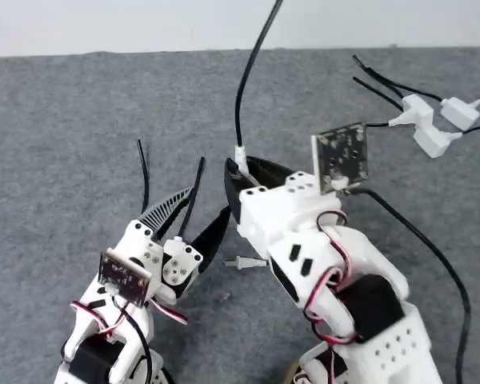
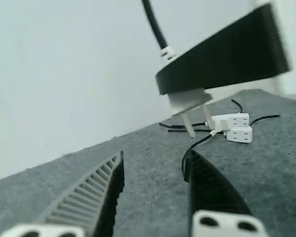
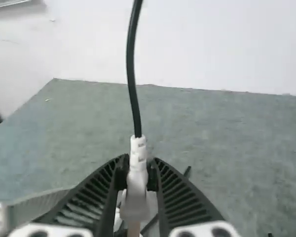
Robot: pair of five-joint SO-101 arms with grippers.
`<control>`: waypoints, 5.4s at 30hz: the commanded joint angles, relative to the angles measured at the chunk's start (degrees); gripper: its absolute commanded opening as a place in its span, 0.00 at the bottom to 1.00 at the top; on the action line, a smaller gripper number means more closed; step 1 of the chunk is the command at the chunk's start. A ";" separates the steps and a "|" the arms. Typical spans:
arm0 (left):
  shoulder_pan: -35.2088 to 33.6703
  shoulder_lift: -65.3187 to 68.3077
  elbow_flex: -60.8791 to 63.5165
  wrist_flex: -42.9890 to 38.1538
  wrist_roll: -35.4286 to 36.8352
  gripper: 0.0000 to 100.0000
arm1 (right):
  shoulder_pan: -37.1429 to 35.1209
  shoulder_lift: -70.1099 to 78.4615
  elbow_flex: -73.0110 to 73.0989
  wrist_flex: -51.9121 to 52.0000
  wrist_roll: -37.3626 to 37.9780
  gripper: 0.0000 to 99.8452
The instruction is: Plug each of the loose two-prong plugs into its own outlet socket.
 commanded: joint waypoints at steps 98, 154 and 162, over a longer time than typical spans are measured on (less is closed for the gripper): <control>-12.84 -0.79 -1.36 -0.26 -0.44 0.19 | -7.60 -1.10 1.76 5.76 4.13 0.01; -12.92 -0.88 -5.58 4.40 0.18 0.20 | -12.35 -1.10 3.69 6.37 6.42 0.01; -13.01 -0.88 -6.11 4.57 0.09 0.20 | -12.44 -1.10 4.57 5.85 6.33 0.01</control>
